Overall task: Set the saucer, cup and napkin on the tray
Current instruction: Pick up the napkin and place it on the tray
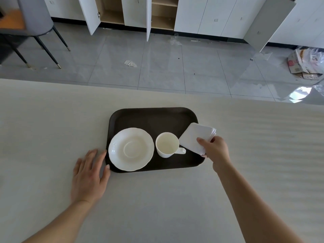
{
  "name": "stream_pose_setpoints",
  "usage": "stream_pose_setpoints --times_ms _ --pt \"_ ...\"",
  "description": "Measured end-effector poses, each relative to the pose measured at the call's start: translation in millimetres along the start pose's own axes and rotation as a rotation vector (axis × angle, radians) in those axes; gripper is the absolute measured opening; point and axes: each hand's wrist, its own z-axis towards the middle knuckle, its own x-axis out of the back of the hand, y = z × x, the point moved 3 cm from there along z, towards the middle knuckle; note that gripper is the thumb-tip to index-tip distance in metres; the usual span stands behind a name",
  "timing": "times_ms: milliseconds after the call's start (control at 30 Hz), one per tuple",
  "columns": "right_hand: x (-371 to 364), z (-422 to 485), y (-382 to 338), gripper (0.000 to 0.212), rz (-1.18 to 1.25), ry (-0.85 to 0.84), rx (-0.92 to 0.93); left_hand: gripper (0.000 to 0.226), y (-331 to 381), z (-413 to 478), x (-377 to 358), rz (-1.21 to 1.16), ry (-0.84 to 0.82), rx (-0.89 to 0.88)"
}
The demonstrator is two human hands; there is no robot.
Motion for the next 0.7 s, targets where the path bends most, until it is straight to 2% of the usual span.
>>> stream_pose_setpoints --times_ms 133,267,433,700 --pt "12.3 -4.2 4.4 0.028 -0.129 -0.049 0.02 0.056 -1.1 0.6 -1.0 0.0 0.002 -0.002" --pt "25.6 -11.4 14.3 0.046 -0.154 0.037 0.02 0.055 -2.5 0.9 -1.9 0.003 -0.005 -0.001" --pt "29.7 -18.8 9.8 0.011 -0.168 0.105 0.128 0.055 -2.9 0.4 -2.0 0.003 -0.007 0.006" --pt "10.6 -19.2 -27.6 0.011 -0.336 0.042 0.301 0.055 -2.5 -0.7 -0.7 -0.006 -0.006 0.007"
